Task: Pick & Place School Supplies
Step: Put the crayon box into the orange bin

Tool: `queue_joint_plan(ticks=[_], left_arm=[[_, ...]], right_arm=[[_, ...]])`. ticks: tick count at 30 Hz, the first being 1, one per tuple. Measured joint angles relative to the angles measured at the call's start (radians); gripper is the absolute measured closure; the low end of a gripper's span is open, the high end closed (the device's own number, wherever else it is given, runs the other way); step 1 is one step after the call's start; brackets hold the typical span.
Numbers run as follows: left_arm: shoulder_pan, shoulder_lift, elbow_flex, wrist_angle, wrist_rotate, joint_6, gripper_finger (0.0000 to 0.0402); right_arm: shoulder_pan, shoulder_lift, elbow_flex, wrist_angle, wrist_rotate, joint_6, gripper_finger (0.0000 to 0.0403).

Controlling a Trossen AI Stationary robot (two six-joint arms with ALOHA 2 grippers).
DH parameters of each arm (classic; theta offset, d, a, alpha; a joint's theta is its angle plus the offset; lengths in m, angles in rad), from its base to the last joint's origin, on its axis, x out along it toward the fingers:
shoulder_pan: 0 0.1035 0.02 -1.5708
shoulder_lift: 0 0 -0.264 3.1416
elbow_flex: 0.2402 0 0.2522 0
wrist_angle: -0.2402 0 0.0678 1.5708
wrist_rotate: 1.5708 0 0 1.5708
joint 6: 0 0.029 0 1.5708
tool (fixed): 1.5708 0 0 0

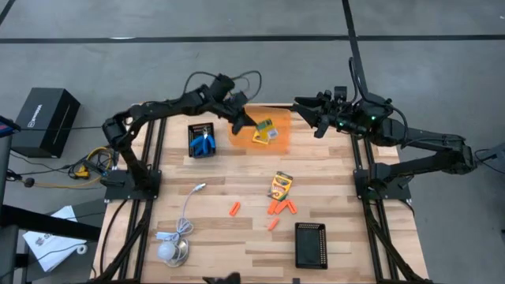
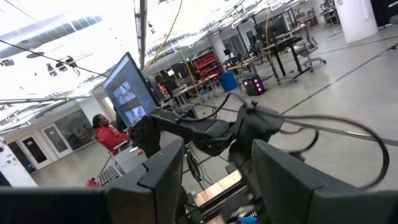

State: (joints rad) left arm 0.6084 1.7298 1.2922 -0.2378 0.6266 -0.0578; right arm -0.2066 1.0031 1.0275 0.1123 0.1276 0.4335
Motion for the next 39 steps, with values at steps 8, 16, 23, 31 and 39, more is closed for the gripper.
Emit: queue_joint_plan(ticks=[8, 16, 23, 31, 39], left_arm=[[0.073, 0.027, 0.000, 0.022, 0.000, -0.010, 0.0401], [0.042, 0.182, 0.000, 0.040, 0.001, -0.042, 0.0401], [0.041, 0.224, 0.000, 0.091, -0.029, -0.056, 0.0371], [0.059, 0.115, 0.001, 0.104, -0.052, -0.059, 0.0292], [0.034, -0.054, 0.001, 0.114, 0.026, -0.228, 0.0235]], right_arm=[[-0.006, 0.000, 0.000, 0.000, 0.000, 0.000, 0.0220], [-0.004, 0.000, 0.000, 0.000, 0.000, 0.001, 0.0220], [-0.003, 0.000, 0.000, 0.000, 0.000, 0.004, 0.0220], [-0.003, 0.000, 0.000, 0.000, -0.001, 0.003, 0.0220], [-0.003, 0.000, 0.000, -0.008, 0.000, -0.002, 0.0220]])
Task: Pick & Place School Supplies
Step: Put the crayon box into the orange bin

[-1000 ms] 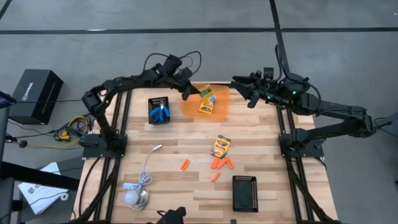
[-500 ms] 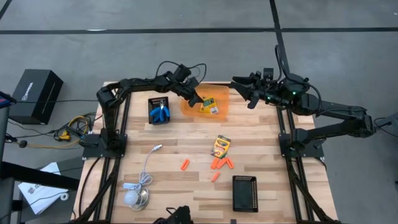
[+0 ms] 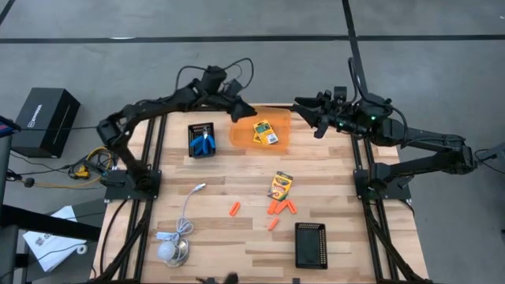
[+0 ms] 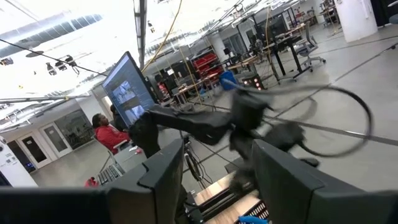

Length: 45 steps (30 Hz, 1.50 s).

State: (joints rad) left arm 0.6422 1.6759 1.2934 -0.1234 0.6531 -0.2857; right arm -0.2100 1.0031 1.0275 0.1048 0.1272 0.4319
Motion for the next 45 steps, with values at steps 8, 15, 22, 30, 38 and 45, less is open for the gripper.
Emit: queue_joint_plan(ticks=[8, 15, 22, 30, 38, 45], left_arm=[[-0.248, -0.074, 0.000, -0.006, 0.015, -0.052, 0.0258], [-0.436, 0.031, 0.000, -0.023, -0.131, -0.007, 0.0281], [-0.479, 0.245, -0.002, -0.004, -0.127, -0.039, 0.0284], [-0.479, 0.316, 0.000, 0.091, -0.144, -0.031, 0.0306], [-0.480, 0.361, -0.001, 0.081, -0.182, -0.003, 0.0334], [-0.480, 0.364, -0.001, 0.079, -0.201, 0.025, 0.0374]], right_arm=[[0.008, 0.000, 0.000, -0.180, -0.007, -0.014, 0.0220], [0.012, 0.000, 0.000, -0.512, -0.002, 0.070, 0.0220], [0.065, 0.029, 0.000, -0.760, -0.031, 0.203, 0.0220], [0.152, 0.045, -0.020, -0.750, 0.014, 0.285, 0.0220], [0.171, 0.042, -0.018, -0.673, 0.127, 0.293, 0.0220], [0.171, 0.042, -0.018, -0.469, 0.162, 0.204, 0.0233]])
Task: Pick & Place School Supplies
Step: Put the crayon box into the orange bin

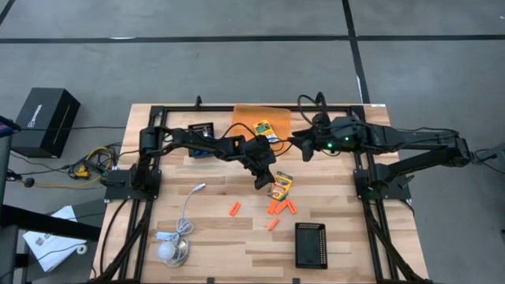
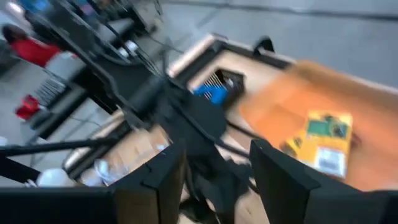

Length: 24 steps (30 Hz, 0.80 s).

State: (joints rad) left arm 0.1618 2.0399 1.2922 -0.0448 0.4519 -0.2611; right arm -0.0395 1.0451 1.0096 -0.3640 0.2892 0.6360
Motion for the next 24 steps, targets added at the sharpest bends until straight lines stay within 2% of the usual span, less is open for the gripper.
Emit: queue_joint_plan(ticks=[6, 18, 24], left_arm=[[-0.006, 0.000, 0.000, 0.002, -0.016, 0.012, 0.0394], [-0.009, 0.002, 0.000, 0.001, -0.061, 0.047, 0.0396], [-0.018, 0.066, 0.000, -0.004, -0.067, 0.044, 0.0398]], right_arm=[[-0.010, -0.008, 0.000, 0.072, 0.000, -0.027, 0.0246], [-0.010, -0.047, 0.002, 0.194, 0.027, -0.097, 0.0248], [-0.010, -0.065, 0.001, 0.187, 0.027, -0.111, 0.0250]])
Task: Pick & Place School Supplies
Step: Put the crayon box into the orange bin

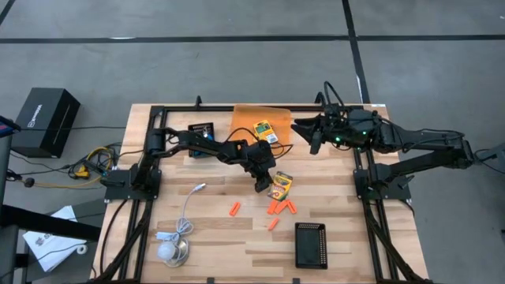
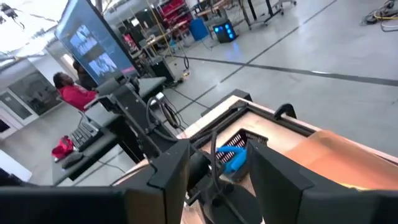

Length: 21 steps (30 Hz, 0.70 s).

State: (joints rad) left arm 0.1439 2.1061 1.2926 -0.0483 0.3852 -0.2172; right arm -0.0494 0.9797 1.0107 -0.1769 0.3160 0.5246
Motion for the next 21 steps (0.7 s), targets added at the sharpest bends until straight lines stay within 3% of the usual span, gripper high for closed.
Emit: queue_joint_plan(ticks=[21], left_arm=[[-0.009, 0.019, 0.000, 0.021, -0.021, 0.011, 0.0399]], right_arm=[[0.000, -0.019, 0.000, 0.002, 0.001, -0.010, 0.0249]])
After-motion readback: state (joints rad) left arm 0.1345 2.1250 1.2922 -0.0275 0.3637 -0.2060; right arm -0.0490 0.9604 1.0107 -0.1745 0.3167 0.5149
